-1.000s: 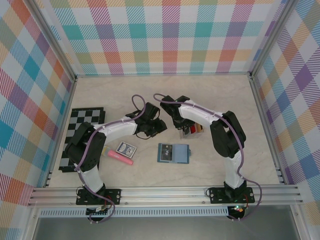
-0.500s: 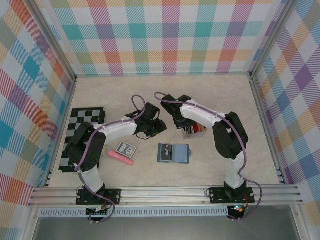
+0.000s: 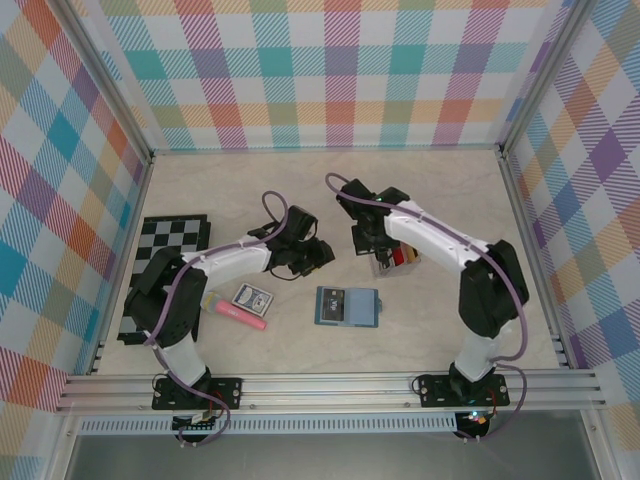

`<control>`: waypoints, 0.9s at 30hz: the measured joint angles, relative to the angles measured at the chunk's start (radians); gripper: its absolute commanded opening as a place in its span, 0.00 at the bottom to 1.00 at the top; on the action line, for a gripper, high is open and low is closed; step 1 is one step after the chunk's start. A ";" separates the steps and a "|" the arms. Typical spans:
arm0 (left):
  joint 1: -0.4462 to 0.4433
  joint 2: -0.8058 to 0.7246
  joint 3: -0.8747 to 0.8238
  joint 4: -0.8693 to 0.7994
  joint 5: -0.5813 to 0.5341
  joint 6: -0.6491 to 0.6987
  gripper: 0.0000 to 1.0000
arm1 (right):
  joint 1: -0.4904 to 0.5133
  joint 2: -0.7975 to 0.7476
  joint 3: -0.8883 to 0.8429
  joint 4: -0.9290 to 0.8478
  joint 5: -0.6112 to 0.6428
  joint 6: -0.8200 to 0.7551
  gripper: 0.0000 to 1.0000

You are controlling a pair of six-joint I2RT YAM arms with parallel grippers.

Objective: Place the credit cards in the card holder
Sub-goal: Pick up the credit card from the storage box, then insert the credit card into the card slot.

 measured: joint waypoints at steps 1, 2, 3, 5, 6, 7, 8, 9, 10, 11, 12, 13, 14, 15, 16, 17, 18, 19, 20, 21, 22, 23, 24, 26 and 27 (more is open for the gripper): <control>0.000 -0.014 -0.009 0.015 0.013 0.002 0.43 | -0.009 -0.042 -0.030 0.024 -0.037 0.003 0.04; 0.002 -0.026 -0.019 0.032 0.027 0.002 0.46 | -0.017 -0.079 -0.058 0.043 -0.069 0.006 0.04; 0.004 -0.043 -0.033 0.056 0.046 0.003 0.48 | -0.034 -0.135 -0.103 0.077 -0.117 0.013 0.04; 0.011 -0.078 -0.064 0.105 0.090 -0.002 0.51 | -0.068 -0.235 -0.189 0.140 -0.209 0.028 0.05; 0.016 -0.093 -0.078 0.133 0.113 -0.005 0.54 | -0.093 -0.291 -0.238 0.178 -0.265 0.040 0.05; 0.023 -0.108 -0.093 0.166 0.142 -0.008 0.55 | -0.119 -0.346 -0.290 0.226 -0.330 0.055 0.05; 0.030 -0.118 -0.106 0.197 0.168 -0.014 0.55 | -0.138 -0.385 -0.329 0.263 -0.383 0.067 0.05; 0.037 -0.125 -0.117 0.229 0.198 -0.021 0.56 | -0.165 -0.426 -0.375 0.310 -0.448 0.087 0.05; 0.043 -0.126 -0.124 0.261 0.229 -0.028 0.56 | -0.182 -0.454 -0.410 0.351 -0.502 0.106 0.05; 0.046 -0.126 -0.128 0.283 0.252 -0.031 0.56 | -0.189 -0.470 -0.435 0.381 -0.543 0.120 0.05; 0.049 -0.126 -0.132 0.313 0.282 -0.038 0.56 | -0.192 -0.482 -0.461 0.420 -0.593 0.137 0.05; 0.049 -0.126 -0.135 0.344 0.310 -0.048 0.56 | -0.192 -0.488 -0.482 0.455 -0.637 0.153 0.05; 0.049 -0.126 -0.136 0.367 0.332 -0.055 0.56 | -0.192 -0.489 -0.497 0.484 -0.673 0.167 0.05; 0.049 -0.124 -0.137 0.397 0.358 -0.063 0.56 | -0.192 -0.489 -0.512 0.514 -0.705 0.183 0.05; 0.049 -0.123 -0.140 0.428 0.381 -0.074 0.56 | -0.192 -0.489 -0.527 0.544 -0.735 0.196 0.05; 0.049 -0.122 -0.143 0.452 0.399 -0.082 0.56 | -0.191 -0.489 -0.539 0.566 -0.758 0.210 0.05; 0.049 -0.119 -0.147 0.478 0.417 -0.091 0.56 | -0.191 -0.489 -0.550 0.591 -0.778 0.222 0.05; 0.049 -0.117 -0.151 0.499 0.432 -0.101 0.56 | -0.192 -0.489 -0.558 0.609 -0.793 0.235 0.06; 0.049 -0.116 -0.156 0.513 0.443 -0.105 0.56 | -0.192 -0.489 -0.565 0.628 -0.807 0.245 0.06; 0.049 -0.115 -0.163 0.530 0.455 -0.111 0.55 | -0.194 -0.489 -0.570 0.646 -0.821 0.258 0.06; 0.049 -0.113 -0.167 0.541 0.467 -0.116 0.55 | -0.195 -0.489 -0.573 0.664 -0.833 0.269 0.06; 0.049 -0.112 -0.170 0.550 0.475 -0.119 0.54 | -0.196 -0.489 -0.576 0.680 -0.842 0.278 0.06; 0.049 -0.111 -0.174 0.558 0.484 -0.123 0.53 | -0.198 -0.489 -0.578 0.699 -0.851 0.287 0.06; 0.049 -0.112 -0.180 0.567 0.497 -0.129 0.49 | -0.204 -0.489 -0.583 0.727 -0.865 0.303 0.06; 0.049 -0.112 -0.183 0.572 0.502 -0.132 0.45 | -0.208 -0.489 -0.584 0.735 -0.869 0.311 0.06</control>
